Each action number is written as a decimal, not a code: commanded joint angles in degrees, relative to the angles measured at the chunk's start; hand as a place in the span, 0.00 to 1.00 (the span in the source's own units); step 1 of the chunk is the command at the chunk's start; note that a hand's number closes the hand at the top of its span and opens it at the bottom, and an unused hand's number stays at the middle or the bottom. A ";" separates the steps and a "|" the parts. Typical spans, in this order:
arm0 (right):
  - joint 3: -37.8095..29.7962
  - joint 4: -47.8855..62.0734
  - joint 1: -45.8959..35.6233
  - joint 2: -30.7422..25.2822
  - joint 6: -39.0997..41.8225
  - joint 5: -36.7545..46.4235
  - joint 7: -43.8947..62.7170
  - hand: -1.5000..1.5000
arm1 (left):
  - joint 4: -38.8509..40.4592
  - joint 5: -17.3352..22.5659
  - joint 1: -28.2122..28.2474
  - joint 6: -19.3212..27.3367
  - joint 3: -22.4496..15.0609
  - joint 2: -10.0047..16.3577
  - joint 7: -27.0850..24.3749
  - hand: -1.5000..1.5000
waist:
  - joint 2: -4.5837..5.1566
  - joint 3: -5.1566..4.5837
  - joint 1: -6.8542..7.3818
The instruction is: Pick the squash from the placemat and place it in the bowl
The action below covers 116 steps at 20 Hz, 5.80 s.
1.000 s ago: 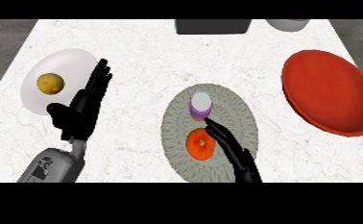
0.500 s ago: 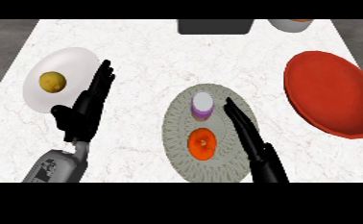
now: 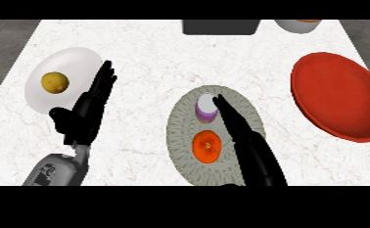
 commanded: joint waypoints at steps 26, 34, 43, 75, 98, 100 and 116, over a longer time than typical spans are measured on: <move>-7.86 9.20 10.47 2.59 4.13 -12.09 -20.28 0.00 | 2.80 -9.15 -0.87 -6.91 7.95 -9.25 2.11 0.50 | 0.04 0.06 -0.30; -4.97 16.12 8.66 7.15 -0.13 -9.88 -20.64 0.00 | 0.53 -10.26 2.29 -10.38 9.63 -10.23 0.32 0.50 | 0.02 0.05 -0.20; -6.32 23.53 8.39 4.93 -3.41 -5.70 -25.62 0.00 | 1.06 -13.53 1.89 -8.89 9.10 -12.83 0.74 0.50 | 0.02 0.05 -0.28; -11.89 12.82 18.90 -14.84 5.34 -16.28 -50.25 1.00 | -2.19 -14.46 3.54 -11.51 12.22 -14.28 2.47 0.50 | -0.19 0.07 -1.08; -34.14 -29.61 11.92 -21.78 4.56 -20.85 -17.08 1.00 | -1.34 -14.17 1.11 -13.66 14.22 -12.49 3.59 0.50 | 0.13 -0.06 0.23; -33.69 -27.55 5.57 -21.58 5.10 -20.52 -11.78 1.00 | -0.58 -13.10 0.79 -14.53 13.94 -13.42 3.26 0.50 | 0.12 -0.05 0.32; -39.91 8.36 -14.38 -30.39 11.37 -11.03 -19.29 1.00 | 0.46 -16.13 2.53 -12.81 12.55 -15.55 0.47 0.50 | 0.25 0.05 0.60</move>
